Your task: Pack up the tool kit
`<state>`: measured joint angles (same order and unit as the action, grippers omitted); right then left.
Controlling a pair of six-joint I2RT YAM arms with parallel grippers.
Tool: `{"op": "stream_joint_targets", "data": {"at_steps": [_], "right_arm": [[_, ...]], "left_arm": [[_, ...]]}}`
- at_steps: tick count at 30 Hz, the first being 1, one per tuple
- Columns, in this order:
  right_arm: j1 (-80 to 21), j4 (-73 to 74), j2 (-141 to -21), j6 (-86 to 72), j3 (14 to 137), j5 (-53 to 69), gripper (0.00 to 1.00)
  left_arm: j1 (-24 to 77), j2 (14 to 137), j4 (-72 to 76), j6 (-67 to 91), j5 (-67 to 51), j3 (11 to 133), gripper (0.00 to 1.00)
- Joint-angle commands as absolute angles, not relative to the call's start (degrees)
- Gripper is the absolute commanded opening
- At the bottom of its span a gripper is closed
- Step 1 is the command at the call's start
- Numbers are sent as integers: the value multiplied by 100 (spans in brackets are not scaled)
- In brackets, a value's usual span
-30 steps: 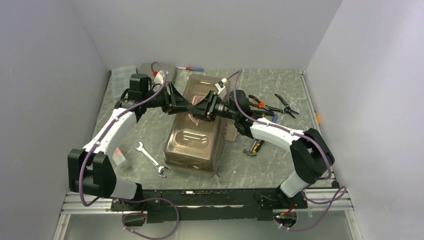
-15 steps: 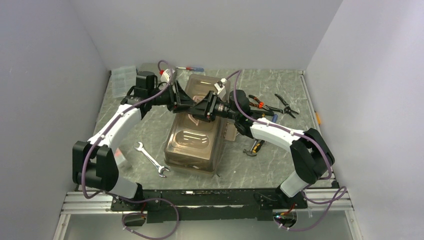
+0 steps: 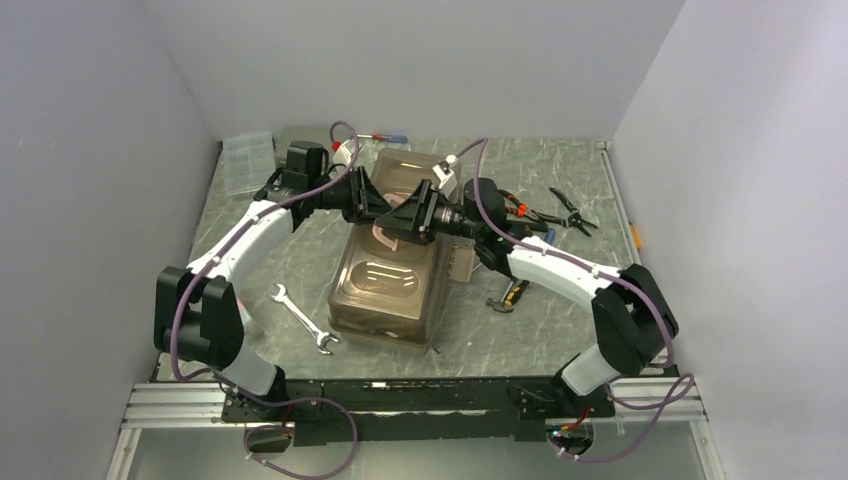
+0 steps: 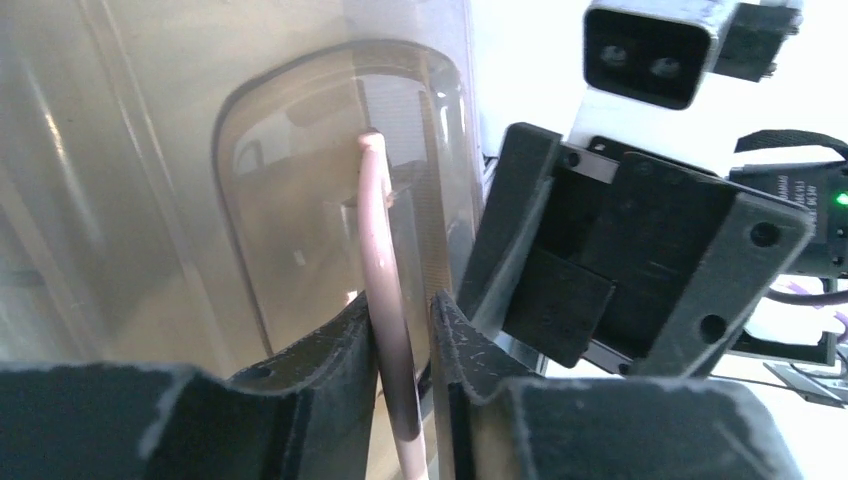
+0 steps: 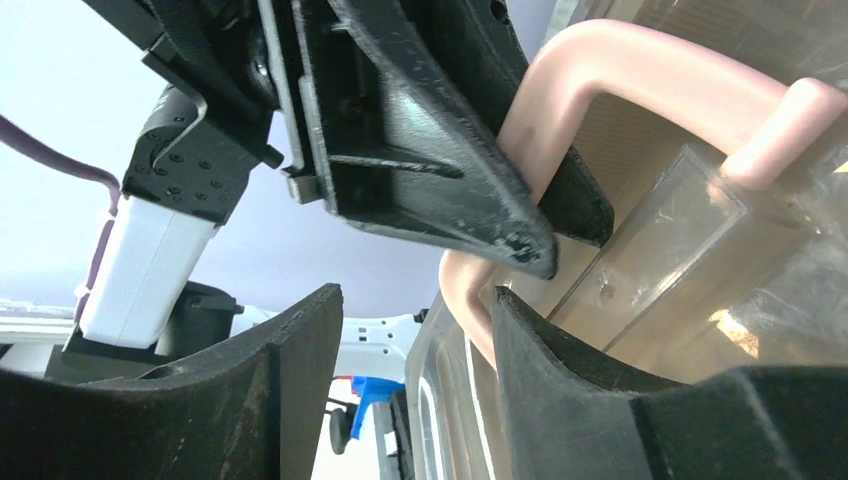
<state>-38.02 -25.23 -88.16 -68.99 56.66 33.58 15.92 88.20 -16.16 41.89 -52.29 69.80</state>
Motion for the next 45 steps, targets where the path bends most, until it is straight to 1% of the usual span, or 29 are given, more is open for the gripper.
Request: {"op": "stream_joint_targets", "data": {"at_steps": [1,3,6,9,13,17,23,32,35,39,41,45], "right_arm": [[-3668,-2197,-8331,-6501,5711,3327,60],[-3627,-1725,-8160,-6253,5798,3243,61],[-3559,-579,-7965,-5799,6048,3007,63],[-3430,-65,-7518,-5546,5989,2735,63],[-3142,423,-6939,-5274,5785,2431,65],[-2800,883,-6573,-5028,5694,2293,65],[-2516,1477,-6202,-4658,5520,1755,67],[-2193,1275,-6015,-4606,4917,1687,67],[-2135,1064,-6038,-4653,4778,1855,67],[-2060,409,-6056,-4791,4459,2348,68],[-2045,72,-6083,-4875,4307,2502,71],[-2038,-613,-6203,-5079,4033,2812,84]], "left_arm": [[1630,8888,-2084,3752,-4933,7292,27],[1635,8886,-2182,3693,-4870,7351,23],[1642,8894,-2391,3587,-4741,7482,20],[1660,8888,-2629,3453,-4635,7651,14],[1685,8885,-2815,3393,-4583,7857,0],[1726,8927,-3045,3340,-4513,8132,0],[1807,8985,-3440,3270,-4336,8600,0],[1820,9094,-3886,3211,-4205,9348,0],[1819,9127,-3998,3171,-4202,9495,0],[1790,9157,-4092,3128,-4235,9624,0],[1748,9146,-4125,3112,-4261,9670,0],[1618,9085,-4164,3094,-4355,9696,0]]}}
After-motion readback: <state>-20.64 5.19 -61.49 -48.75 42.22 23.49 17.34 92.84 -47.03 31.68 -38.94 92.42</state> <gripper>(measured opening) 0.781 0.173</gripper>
